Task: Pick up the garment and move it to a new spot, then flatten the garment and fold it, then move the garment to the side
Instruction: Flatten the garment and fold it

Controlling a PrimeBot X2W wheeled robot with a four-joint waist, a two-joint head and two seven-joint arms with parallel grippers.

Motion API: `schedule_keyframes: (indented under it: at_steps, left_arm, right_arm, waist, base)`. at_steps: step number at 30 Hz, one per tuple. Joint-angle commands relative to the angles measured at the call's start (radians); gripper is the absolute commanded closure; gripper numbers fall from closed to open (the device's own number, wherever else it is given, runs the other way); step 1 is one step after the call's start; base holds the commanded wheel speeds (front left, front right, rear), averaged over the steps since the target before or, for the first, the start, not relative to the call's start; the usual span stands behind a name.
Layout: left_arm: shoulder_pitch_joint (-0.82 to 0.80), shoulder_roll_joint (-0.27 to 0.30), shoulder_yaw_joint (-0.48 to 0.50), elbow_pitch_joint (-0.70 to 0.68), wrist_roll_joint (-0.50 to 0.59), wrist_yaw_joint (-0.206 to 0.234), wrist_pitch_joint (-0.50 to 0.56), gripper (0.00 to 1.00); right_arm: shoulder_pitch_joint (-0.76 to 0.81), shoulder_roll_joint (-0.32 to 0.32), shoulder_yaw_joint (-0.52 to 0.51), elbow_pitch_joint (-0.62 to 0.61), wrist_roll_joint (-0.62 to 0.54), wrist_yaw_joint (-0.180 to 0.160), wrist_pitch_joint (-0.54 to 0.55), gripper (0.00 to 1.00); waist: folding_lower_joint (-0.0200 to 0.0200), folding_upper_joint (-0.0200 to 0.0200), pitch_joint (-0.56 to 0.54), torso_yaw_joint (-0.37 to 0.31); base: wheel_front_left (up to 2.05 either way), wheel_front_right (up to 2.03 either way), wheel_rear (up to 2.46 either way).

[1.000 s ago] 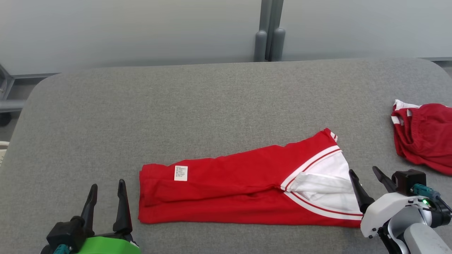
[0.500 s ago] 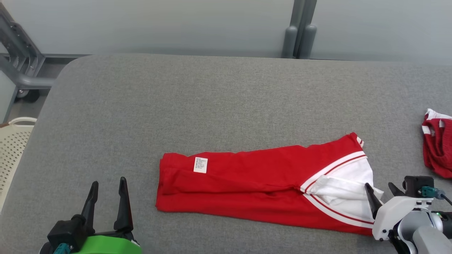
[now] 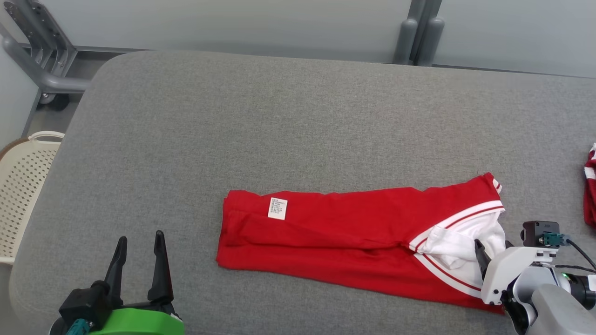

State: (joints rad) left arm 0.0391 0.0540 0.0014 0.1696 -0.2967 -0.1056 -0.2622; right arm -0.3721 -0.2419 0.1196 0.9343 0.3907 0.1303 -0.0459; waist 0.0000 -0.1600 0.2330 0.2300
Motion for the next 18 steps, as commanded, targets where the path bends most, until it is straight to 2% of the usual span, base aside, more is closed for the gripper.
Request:
schedule_keyframes:
  at_steps: [1, 3, 4, 6, 7, 11, 13, 18]
  left_arm:
    - [-0.012, 0.005, 0.005, -0.001, -0.001, 0.001, -0.003, 0.0]
    - [-0.013, 0.005, 0.008, -0.002, -0.002, 0.001, -0.003, 0.0]
    - [-0.014, 0.005, 0.009, -0.002, -0.002, 0.002, -0.003, 0.0]
    - [-0.016, 0.004, 0.011, -0.005, -0.004, 0.004, -0.003, 0.0]
    - [-0.016, 0.004, 0.011, -0.006, -0.004, 0.005, -0.003, 0.0]
    - [-0.02, 0.002, 0.009, -0.006, -0.006, 0.005, -0.003, 0.0]
    - [-0.024, 0.002, 0.008, -0.004, -0.005, 0.006, -0.003, 0.0]
    - [-0.017, 0.001, 0.016, -0.004, -0.006, 0.011, -0.003, 0.0]
  right_arm:
    - [0.002, 0.005, 0.011, 0.01, 0.006, 0.001, 0.004, 0.0]
    - [-0.007, 0.011, 0.034, 0.025, 0.017, 0.001, 0.007, 0.0]
    - [-0.012, 0.014, 0.045, 0.031, 0.02, 0.001, 0.008, 0.04]
    - [-0.023, 0.02, 0.066, 0.046, 0.029, 0.001, 0.018, 0.42]
    - [-0.032, 0.021, 0.076, 0.053, 0.029, 0.001, 0.016, 0.54]
    - [-0.061, 0.024, 0.111, 0.09, 0.02, 0.001, 0.018, 0.88]
    - [-0.077, 0.026, 0.118, 0.112, 0.016, 0.001, 0.015, 1.0]
    - [-0.125, 0.009, 0.11, 0.145, 0.016, -0.001, -0.036, 1.0]
  waist:
    - [0.0, 0.0, 0.003, 0.002]
    - [0.0, 0.0, 0.005, 0.002]
    - [0.0, 0.0, 0.006, 0.002]
    - [0.0, 0.0, 0.009, -0.001]
    - [0.0, 0.0, 0.011, -0.002]
    - [0.0, 0.0, 0.016, -0.008]
    - [0.0, 0.0, 0.017, -0.012]
    - [0.0, 0.0, 0.013, -0.033]
  base:
    - [0.0, 0.0, 0.0]
    - [0.0, 0.0, 0.0]
    - [0.0, 0.0, 0.0]
    - [0.0, 0.0, 0.0]
    - [0.0, 0.0, 0.0]
    - [0.0, 0.0, 0.0]
    - [0.0, 0.0, 0.0]
    - [0.0, 0.0, 0.0]
